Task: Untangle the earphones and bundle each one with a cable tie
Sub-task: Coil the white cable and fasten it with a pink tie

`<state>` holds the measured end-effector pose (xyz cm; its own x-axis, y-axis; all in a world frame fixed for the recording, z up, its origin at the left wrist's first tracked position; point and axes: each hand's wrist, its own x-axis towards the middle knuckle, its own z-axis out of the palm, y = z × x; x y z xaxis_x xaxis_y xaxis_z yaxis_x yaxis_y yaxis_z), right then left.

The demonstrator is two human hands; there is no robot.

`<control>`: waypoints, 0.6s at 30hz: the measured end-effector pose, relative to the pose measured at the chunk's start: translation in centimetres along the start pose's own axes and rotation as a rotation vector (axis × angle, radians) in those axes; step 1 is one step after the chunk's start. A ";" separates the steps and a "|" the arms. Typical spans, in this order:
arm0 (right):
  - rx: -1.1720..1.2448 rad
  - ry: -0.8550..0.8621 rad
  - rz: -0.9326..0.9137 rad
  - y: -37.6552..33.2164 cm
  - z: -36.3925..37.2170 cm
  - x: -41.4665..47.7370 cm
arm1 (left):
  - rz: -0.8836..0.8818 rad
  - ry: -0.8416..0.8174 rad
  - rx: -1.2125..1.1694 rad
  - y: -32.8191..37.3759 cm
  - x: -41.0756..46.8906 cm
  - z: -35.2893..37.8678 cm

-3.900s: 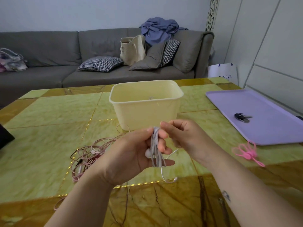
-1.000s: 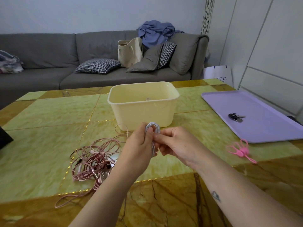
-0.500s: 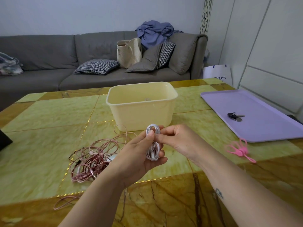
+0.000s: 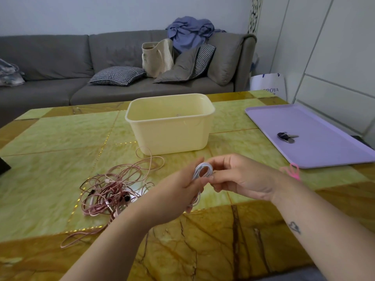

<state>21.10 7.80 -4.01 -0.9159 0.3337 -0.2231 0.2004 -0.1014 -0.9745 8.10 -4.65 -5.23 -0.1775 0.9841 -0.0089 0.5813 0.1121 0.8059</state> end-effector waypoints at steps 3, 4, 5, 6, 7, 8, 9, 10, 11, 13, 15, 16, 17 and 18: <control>0.043 0.052 -0.048 0.2 -0.4 -1.0 | 0.011 -0.038 0.066 0.3 -0.1 0.8; -0.001 0.094 -0.063 0.4 -0.4 -1.2 | 0.015 -0.032 0.089 0.5 0.0 1.1; -0.069 0.143 -0.089 0.6 -0.3 -1.5 | 0.015 -0.037 0.104 0.7 0.1 1.4; -0.131 0.189 -0.122 0.8 -0.3 -1.7 | 0.017 -0.050 0.103 0.9 0.2 1.6; -0.167 0.223 -0.158 0.9 -0.3 -1.8 | 0.027 -0.060 0.108 1.2 0.3 1.9; -0.173 0.250 -0.187 1.0 -0.4 -2.0 | 0.041 -0.069 0.119 1.5 0.5 2.1; -0.154 0.271 -0.207 1.2 -0.5 -2.3 | 0.038 -0.073 0.127 1.8 0.6 2.4; -0.115 0.293 -0.215 1.2 -0.7 -2.3 | 0.044 -0.059 0.148 2.1 0.8 2.6; -0.064 0.313 -0.216 1.3 -0.9 -2.6 | 0.054 -0.026 0.190 2.3 1.0 3.1; 0.016 0.349 -0.223 1.4 -1.4 -3.0 | 0.069 0.054 0.296 2.7 1.6 4.1; 0.047 0.391 -0.236 1.5 -1.7 -3.4 | 0.063 0.150 0.358 2.9 2.4 5.1; 0.057 0.418 -0.242 1.5 -2.0 -3.6 | 0.066 0.196 0.392 3.0 2.8 5.6; 0.076 0.450 -0.251 1.5 -2.3 -3.8 | 0.081 0.242 0.434 3.1 3.2 6.1; 0.104 0.481 -0.254 1.5 -2.5 -4.0 | 0.105 0.293 0.475 3.1 3.5 6.6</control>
<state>25.92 8.69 -4.60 -0.6637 0.7479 0.0077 -0.0636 -0.0462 -0.9969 14.52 0.06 -6.61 -0.2732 0.9215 0.2759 0.8889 0.1322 0.4386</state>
